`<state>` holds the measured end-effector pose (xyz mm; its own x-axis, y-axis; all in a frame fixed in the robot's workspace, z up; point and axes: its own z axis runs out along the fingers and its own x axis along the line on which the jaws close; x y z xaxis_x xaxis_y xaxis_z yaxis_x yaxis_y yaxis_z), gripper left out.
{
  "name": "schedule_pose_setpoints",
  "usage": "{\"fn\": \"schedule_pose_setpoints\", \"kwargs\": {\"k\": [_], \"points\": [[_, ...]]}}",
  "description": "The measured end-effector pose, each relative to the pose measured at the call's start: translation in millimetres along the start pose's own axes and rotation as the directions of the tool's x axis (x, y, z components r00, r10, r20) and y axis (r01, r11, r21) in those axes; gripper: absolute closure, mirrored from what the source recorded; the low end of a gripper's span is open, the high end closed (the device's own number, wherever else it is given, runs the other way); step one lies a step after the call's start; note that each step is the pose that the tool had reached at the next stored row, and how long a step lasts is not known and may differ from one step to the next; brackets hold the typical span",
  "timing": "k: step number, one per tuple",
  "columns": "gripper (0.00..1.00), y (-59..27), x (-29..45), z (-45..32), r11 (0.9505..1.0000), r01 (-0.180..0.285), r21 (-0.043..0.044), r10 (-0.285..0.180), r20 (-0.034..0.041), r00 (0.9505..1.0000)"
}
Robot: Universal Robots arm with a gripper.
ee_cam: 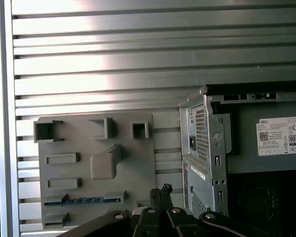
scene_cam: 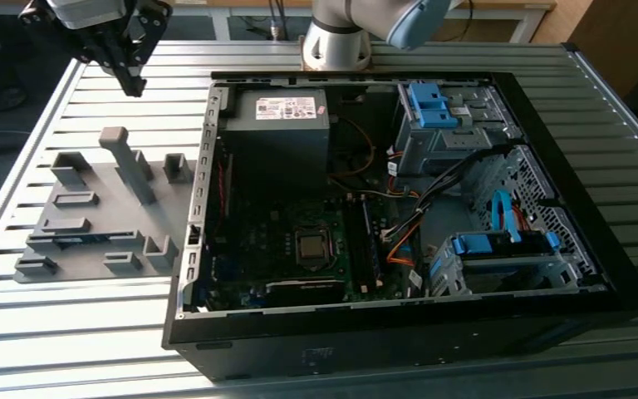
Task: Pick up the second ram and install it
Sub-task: 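Reach for the second ram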
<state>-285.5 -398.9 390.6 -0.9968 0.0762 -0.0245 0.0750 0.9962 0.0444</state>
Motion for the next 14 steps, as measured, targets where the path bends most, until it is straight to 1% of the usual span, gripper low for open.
{"fn": "schedule_pose_setpoints", "kwargs": {"k": [2, 5, 7, 9, 14], "points": [[0.89, -0.2, 2.7, -0.1, 1.0000, 0.000, 0.0015, 0.000, 0.0000, 1.0000], [0.89, -0.2, 3.2, -0.1, 0.9999, 0.001, 0.0148, -0.001, 0.0010, 1.0000], [0.89, -0.3, 3.6, 0.1, 0.9999, 0.001, 0.0157, -0.001, 0.0008, 1.0000], [0.89, -0.8, 8.8, 0.4, 0.9999, 0.001, 0.0156, -0.001, 0.0006, 1.0000], [0.89, -3.1, 28.2, 0.8, 0.9999, 0.001, 0.0155, -0.001, 0.0005, 1.0000]]}}
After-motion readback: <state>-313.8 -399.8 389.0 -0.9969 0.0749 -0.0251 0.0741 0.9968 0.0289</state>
